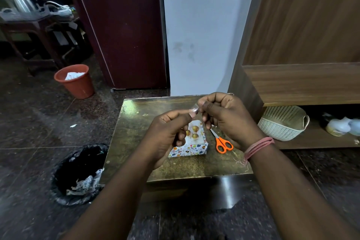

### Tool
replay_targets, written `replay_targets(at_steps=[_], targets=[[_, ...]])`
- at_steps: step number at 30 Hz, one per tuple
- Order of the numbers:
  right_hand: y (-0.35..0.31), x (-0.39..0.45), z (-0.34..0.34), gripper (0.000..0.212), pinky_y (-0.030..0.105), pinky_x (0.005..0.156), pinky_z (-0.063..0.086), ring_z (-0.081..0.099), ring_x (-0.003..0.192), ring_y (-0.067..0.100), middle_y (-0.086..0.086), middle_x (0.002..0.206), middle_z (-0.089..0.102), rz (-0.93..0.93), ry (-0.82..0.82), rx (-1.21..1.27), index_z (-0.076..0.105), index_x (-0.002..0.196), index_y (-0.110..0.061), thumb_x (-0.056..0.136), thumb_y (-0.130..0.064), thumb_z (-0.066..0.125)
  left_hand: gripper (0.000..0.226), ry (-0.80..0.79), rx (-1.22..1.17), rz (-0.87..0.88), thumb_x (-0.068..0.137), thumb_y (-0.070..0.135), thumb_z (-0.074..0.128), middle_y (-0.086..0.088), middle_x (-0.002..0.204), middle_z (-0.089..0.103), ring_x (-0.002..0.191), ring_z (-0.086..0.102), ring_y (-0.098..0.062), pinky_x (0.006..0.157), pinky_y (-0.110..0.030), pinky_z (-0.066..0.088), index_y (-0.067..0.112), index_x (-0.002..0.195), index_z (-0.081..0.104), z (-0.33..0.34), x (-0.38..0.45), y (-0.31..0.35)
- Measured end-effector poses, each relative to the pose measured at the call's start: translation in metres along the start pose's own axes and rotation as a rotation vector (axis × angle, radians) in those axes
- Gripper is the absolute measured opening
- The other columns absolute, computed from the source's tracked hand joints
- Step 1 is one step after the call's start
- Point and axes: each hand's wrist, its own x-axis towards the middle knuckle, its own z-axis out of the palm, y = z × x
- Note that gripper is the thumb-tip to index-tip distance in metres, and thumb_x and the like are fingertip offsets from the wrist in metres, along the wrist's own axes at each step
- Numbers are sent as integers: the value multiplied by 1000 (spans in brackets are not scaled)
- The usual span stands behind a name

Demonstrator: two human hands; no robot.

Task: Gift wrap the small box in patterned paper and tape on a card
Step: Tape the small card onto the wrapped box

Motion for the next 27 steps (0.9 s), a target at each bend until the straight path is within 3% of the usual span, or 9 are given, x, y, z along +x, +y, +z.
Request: replay_targets(at_steps=[5, 10, 14, 19, 20, 22, 24, 25, 27], targets=[[6, 3, 2, 13, 30, 49, 46, 55, 60, 23, 33, 91, 66, 9, 37, 3, 66, 94, 7, 96, -5, 64, 28, -56, -115, -26, 90, 20, 71, 5, 69, 31, 50, 24, -5, 41, -18, 21, 17, 117, 78, 6, -3, 1], [11, 6, 4, 10, 30, 47, 47, 53, 61, 30, 21, 73, 61, 19, 80, -11, 69, 93, 5, 94, -5, 67, 39, -51, -221, -55, 82, 20, 72, 5, 70, 32, 50, 25, -3, 38, -15, 22, 15, 121, 76, 7, -3, 4], [9, 6, 6, 5, 30, 47, 48, 53, 60, 31, 23, 73, 62, 24, 85, -45, 72, 92, 1, 92, -3, 69, 33, -40, -291, -79, 92, 12, 64, 4, 70, 32, 49, 26, -2, 37, -14, 23, 11, 123, 74, 8, -3, 3], [8, 3, -2, 14, 28, 46, 46, 54, 55, 21, 16, 73, 62, 215, 120, 35, 70, 99, 4, 97, -8, 65, 34, -41, -321, -145, 95, 13, 60, 5, 69, 34, 49, 26, -3, 39, -14, 21, 11, 127, 71, 6, -4, 4], [10, 4, -9, 17, 28, 45, 47, 54, 54, 21, 15, 71, 62, 254, 149, -63, 69, 100, 6, 98, -10, 62, 34, -37, -332, -152, 95, 14, 61, 5, 69, 34, 49, 26, -3, 40, -14, 21, 12, 126, 72, 5, -3, 4], [13, 4, -27, 23, 31, 51, 51, 59, 57, 29, 16, 69, 64, 314, 154, -542, 68, 92, 8, 97, -13, 62, 34, -27, -347, -156, 91, 17, 65, 6, 69, 35, 50, 26, -3, 40, -14, 22, 14, 124, 75, 2, -2, 5], [18, 0, -40, 19, 32, 65, 49, 68, 82, 34, 17, 85, 69, 403, 63, -1088, 67, 88, 2, 92, -16, 61, 40, -20, -356, -165, 85, 20, 69, 6, 69, 34, 51, 25, -3, 40, -14, 22, 15, 124, 75, 0, -1, 7], [20, -4, -40, 14, 29, 68, 44, 67, 92, 33, 15, 94, 68, 460, 29, -1245, 65, 90, -3, 92, -16, 61, 42, -20, -359, -171, 84, 21, 70, 6, 70, 34, 51, 24, -3, 40, -14, 22, 15, 125, 74, -1, -1, 7], [22, -12, -35, 14, 24, 70, 38, 58, 89, 28, 10, 95, 59, 547, -5, -1332, 56, 84, -11, 92, -18, 65, 44, -28, -361, -183, 83, 22, 71, 5, 71, 34, 52, 24, -3, 40, -14, 24, 16, 127, 73, -2, -1, 7]])
